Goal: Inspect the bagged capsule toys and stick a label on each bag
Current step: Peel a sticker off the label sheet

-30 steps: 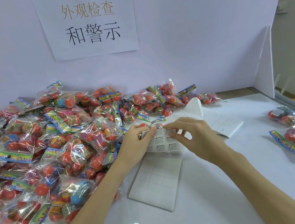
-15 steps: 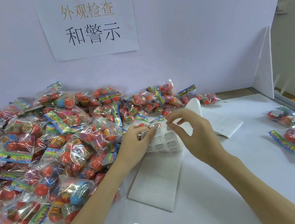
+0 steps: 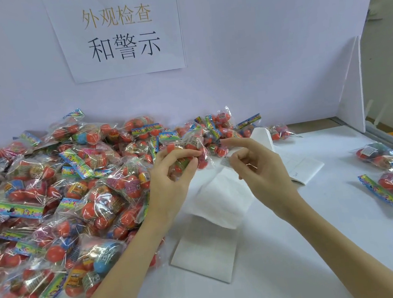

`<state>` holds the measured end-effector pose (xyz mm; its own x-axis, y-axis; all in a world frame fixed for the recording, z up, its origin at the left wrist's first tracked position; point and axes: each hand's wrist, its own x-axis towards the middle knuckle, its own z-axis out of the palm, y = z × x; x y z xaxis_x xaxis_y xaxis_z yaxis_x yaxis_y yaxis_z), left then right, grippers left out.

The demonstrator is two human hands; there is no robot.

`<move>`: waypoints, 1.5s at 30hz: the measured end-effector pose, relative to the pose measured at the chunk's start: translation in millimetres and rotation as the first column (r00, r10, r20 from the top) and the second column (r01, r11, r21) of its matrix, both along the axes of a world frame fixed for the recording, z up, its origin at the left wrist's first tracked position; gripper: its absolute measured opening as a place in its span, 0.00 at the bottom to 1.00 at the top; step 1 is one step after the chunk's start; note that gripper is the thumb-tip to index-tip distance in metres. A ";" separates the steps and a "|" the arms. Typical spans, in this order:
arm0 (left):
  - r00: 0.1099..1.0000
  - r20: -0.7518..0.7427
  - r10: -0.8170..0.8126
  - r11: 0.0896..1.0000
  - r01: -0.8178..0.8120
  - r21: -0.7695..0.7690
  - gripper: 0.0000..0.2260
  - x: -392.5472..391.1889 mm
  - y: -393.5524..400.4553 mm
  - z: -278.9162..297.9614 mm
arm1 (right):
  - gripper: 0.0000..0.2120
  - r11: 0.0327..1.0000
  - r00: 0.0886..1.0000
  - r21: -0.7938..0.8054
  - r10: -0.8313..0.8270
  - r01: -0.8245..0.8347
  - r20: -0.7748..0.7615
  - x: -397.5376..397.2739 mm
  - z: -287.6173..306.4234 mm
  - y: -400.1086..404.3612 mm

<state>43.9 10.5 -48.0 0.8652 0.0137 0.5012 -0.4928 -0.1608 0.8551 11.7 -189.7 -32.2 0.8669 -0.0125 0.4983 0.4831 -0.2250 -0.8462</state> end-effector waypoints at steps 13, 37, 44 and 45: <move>0.973 -0.073 -0.217 0.975 0.220 0.037 0.10 -8.8 -4.0 3.1 | 0.24 0.996 0.998 -0.062 0.059 -0.060 -0.016 -1.3 -8.0 6.7; 0.960 -0.097 -0.261 0.964 0.264 0.013 0.13 -9.3 -5.2 4.1 | 0.24 0.944 0.993 -0.323 -0.021 0.059 0.119 -3.4 -13.7 7.8; 0.899 -0.077 -0.432 0.897 0.419 -0.144 0.34 -6.3 -2.2 5.9 | 0.24 0.953 0.978 -0.223 -0.207 0.207 0.024 -3.2 -12.1 11.2; 0.890 -0.083 -0.448 0.885 0.428 -0.183 0.36 -5.5 -1.6 5.3 | 0.19 0.972 0.981 -0.163 -0.182 0.169 -0.068 -3.1 -10.5 11.8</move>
